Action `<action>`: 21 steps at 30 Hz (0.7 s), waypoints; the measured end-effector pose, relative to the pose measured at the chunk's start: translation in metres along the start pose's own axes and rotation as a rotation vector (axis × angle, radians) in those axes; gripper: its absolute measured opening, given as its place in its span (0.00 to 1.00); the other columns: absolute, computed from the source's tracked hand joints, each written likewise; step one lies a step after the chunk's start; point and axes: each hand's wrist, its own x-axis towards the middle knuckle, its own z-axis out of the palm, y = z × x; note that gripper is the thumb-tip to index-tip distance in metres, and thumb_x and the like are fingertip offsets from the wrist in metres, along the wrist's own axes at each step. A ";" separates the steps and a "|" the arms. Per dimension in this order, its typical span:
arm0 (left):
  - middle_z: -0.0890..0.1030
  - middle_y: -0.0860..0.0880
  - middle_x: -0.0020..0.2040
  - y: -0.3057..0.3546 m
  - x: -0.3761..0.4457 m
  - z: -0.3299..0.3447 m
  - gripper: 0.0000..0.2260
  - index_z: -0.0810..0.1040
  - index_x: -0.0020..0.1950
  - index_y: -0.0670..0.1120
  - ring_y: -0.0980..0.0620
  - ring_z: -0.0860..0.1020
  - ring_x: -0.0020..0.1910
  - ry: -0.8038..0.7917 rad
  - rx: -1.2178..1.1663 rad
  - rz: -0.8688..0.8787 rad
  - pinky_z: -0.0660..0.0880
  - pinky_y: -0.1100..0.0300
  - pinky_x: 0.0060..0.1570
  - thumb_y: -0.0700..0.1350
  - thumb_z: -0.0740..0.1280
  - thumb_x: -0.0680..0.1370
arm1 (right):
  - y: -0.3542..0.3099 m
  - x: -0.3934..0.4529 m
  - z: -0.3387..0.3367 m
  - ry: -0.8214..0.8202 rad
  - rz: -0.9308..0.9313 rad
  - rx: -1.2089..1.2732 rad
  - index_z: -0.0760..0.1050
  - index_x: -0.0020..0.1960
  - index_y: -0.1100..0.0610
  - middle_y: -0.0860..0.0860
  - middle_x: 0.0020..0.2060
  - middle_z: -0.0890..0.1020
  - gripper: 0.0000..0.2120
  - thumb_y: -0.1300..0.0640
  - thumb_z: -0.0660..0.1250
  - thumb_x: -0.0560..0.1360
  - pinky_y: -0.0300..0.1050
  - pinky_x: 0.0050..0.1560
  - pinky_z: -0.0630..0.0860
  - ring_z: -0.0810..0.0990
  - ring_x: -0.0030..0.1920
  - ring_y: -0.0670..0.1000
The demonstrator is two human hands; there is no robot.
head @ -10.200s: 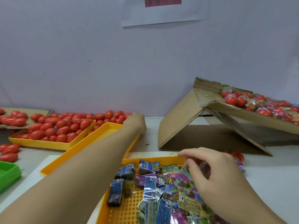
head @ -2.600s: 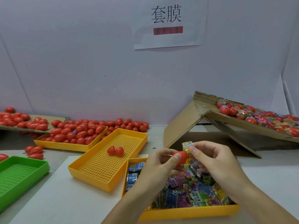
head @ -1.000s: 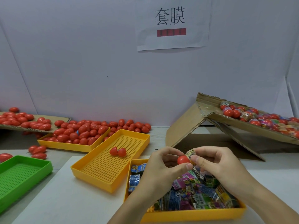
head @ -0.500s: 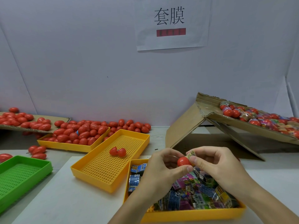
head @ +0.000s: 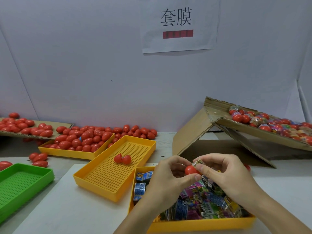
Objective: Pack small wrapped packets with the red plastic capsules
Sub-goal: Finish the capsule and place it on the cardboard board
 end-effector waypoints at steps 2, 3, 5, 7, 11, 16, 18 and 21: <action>0.83 0.52 0.49 0.000 0.000 0.001 0.15 0.80 0.56 0.50 0.58 0.82 0.49 0.000 0.016 0.012 0.80 0.61 0.52 0.49 0.77 0.72 | 0.000 0.000 0.000 -0.006 -0.002 -0.028 0.85 0.47 0.44 0.41 0.42 0.86 0.12 0.42 0.70 0.67 0.31 0.42 0.77 0.83 0.46 0.40; 0.83 0.52 0.49 0.000 -0.001 0.001 0.15 0.80 0.56 0.50 0.57 0.82 0.49 0.001 0.026 0.021 0.80 0.61 0.53 0.48 0.77 0.72 | 0.001 0.000 0.000 -0.006 -0.004 -0.038 0.85 0.47 0.43 0.41 0.42 0.86 0.11 0.42 0.70 0.67 0.31 0.43 0.77 0.83 0.47 0.40; 0.83 0.52 0.49 0.000 -0.001 0.002 0.14 0.79 0.56 0.50 0.57 0.82 0.49 0.010 0.047 0.040 0.80 0.61 0.52 0.48 0.77 0.72 | 0.000 0.000 0.000 -0.006 -0.005 -0.050 0.84 0.46 0.43 0.40 0.42 0.86 0.10 0.42 0.70 0.67 0.31 0.44 0.77 0.83 0.48 0.39; 0.83 0.53 0.49 0.000 -0.002 0.003 0.14 0.79 0.55 0.51 0.57 0.81 0.49 0.025 0.048 0.051 0.79 0.63 0.52 0.48 0.77 0.72 | 0.000 0.001 -0.001 -0.013 -0.003 -0.052 0.84 0.48 0.43 0.40 0.43 0.86 0.11 0.42 0.70 0.67 0.32 0.44 0.78 0.83 0.48 0.40; 0.83 0.54 0.47 0.001 -0.001 0.002 0.14 0.80 0.54 0.50 0.58 0.81 0.48 0.045 -0.021 0.054 0.78 0.66 0.49 0.48 0.77 0.71 | 0.000 0.000 0.000 -0.012 -0.003 -0.020 0.84 0.49 0.44 0.41 0.43 0.86 0.14 0.42 0.70 0.67 0.31 0.45 0.77 0.83 0.48 0.40; 0.83 0.53 0.48 0.001 0.000 0.001 0.16 0.80 0.54 0.50 0.57 0.82 0.48 0.047 -0.066 0.053 0.79 0.63 0.51 0.50 0.77 0.69 | -0.002 0.000 0.002 -0.011 0.015 0.070 0.84 0.50 0.46 0.44 0.41 0.86 0.14 0.43 0.71 0.66 0.30 0.43 0.76 0.83 0.44 0.41; 0.84 0.51 0.48 0.002 0.000 0.001 0.18 0.81 0.54 0.49 0.56 0.82 0.48 0.043 -0.093 0.055 0.80 0.62 0.50 0.53 0.77 0.67 | -0.002 -0.001 0.001 -0.016 0.041 0.140 0.85 0.50 0.47 0.46 0.41 0.87 0.14 0.45 0.71 0.68 0.32 0.41 0.77 0.83 0.41 0.41; 0.84 0.51 0.48 0.002 0.000 0.000 0.19 0.81 0.53 0.49 0.56 0.82 0.48 0.046 -0.129 0.058 0.80 0.63 0.50 0.54 0.77 0.65 | 0.000 -0.001 -0.001 -0.013 0.078 0.178 0.84 0.53 0.48 0.47 0.45 0.87 0.14 0.48 0.70 0.69 0.36 0.42 0.79 0.85 0.45 0.44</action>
